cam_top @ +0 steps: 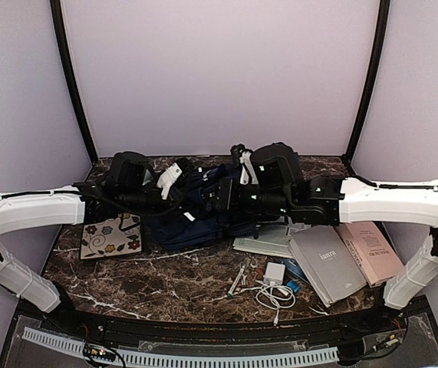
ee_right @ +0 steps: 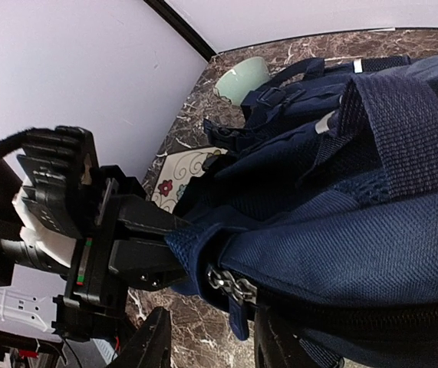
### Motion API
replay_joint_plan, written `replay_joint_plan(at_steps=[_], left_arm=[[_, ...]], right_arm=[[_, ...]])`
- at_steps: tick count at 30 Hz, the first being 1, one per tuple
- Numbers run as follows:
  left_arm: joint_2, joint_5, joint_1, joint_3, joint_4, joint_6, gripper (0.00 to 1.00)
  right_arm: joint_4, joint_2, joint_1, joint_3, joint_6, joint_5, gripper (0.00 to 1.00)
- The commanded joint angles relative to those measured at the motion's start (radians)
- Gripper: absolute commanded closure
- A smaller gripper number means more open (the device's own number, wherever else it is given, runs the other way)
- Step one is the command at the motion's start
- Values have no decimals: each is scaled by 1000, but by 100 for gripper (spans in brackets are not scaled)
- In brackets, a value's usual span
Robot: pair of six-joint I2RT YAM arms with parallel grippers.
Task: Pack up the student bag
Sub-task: Pick up the largest pocket of the bag from the student bag, then unzip the largest pocket of the student bag.
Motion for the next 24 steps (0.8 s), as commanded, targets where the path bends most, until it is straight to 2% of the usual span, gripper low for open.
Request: replay_joint_plan(at_steps=[1,8,17,24], left_arm=[[-59,31,2,2,86,-46,100],[-65,26,1,0,84,-38,100],[-68,20,-1,0,81,-32,100],[-68,29,0,-1,84,-32,100]], right_arm=[[121,8,-12,-4,15,3,64],[113,53,-16,18,37,-69,71],[65,-26,1,-55,93,-22,74],[88,29,3,-43,94,-36,70]])
